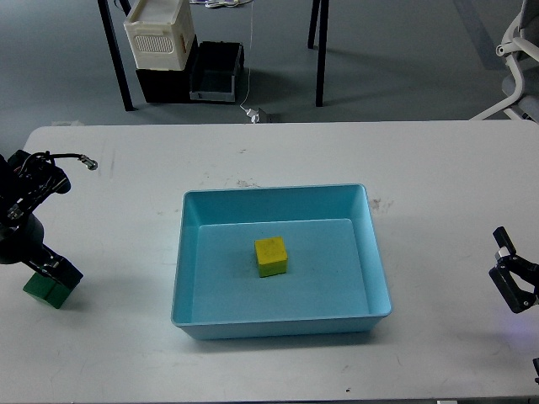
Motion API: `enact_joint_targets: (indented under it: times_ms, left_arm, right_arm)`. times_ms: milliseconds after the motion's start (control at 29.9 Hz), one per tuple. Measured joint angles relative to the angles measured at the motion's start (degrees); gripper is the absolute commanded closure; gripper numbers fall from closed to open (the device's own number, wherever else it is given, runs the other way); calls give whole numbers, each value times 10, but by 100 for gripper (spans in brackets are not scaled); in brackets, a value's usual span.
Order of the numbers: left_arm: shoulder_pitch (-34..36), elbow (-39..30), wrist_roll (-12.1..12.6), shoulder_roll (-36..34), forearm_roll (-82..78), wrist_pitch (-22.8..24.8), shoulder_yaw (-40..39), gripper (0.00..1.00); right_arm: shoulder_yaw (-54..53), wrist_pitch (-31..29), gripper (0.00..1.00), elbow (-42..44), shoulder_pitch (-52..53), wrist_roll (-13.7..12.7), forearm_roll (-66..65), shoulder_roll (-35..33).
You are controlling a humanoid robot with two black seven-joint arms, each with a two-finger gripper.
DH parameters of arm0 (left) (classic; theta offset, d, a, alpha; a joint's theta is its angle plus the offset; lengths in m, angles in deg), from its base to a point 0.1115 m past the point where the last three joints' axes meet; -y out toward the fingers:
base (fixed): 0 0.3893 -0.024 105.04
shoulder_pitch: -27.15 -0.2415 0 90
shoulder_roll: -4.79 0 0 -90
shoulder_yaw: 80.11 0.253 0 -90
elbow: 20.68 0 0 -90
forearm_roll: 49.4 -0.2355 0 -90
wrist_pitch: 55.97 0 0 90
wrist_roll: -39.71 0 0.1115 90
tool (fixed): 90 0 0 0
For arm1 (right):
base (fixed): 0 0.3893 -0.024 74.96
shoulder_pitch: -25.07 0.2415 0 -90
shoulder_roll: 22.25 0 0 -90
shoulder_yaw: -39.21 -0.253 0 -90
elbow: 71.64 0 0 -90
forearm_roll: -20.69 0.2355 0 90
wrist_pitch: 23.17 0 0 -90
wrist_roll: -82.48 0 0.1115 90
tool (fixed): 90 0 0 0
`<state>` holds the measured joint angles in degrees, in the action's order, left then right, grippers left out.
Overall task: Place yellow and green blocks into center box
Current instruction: 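Close the left gripper on the green cube and lift it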
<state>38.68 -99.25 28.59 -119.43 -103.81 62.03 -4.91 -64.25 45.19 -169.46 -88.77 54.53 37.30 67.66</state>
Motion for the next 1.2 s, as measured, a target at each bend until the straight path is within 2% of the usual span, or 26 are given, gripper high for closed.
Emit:
enact_joint_targets:
  times_ms: [568,668,769,802,869,902,1070,1203]
  left_arm:
    - [-90,87,0,1,-1,0,-22,4]
    - [-109,96,-1,3,-1,0,-23,14]
    - [-125,103,-1,5,-1,0,-23,28]
    - [-128,104,0,5,-1,0,-23,37]
    - [-131,104,1,5,-2,0,-23,71]
    - [-131,102,2,5,-2,0,-23,79]
    - [-125,95,20,2,-26,-2,-21,99]
    - [-119,88,28,-8,-51,-21,-21,100]
  right_arm:
    - [-3,-1,0,1,-4,0,0,0]
    - [-3,-1,0,1,-4,0,0,0]
    - [-3,-1,0,1,-3,0,0,0]
    - [-3,-2,0,1,-3,0,0,0]
    - [-3,-2,0,2,-4,0,-1,0]
    - [-3,-2,0,2,-5,1,-1,0]
    - [-4,-2,0,1,-8,1,0,0]
    - [-8,-2,0,0,-9,1,0,0]
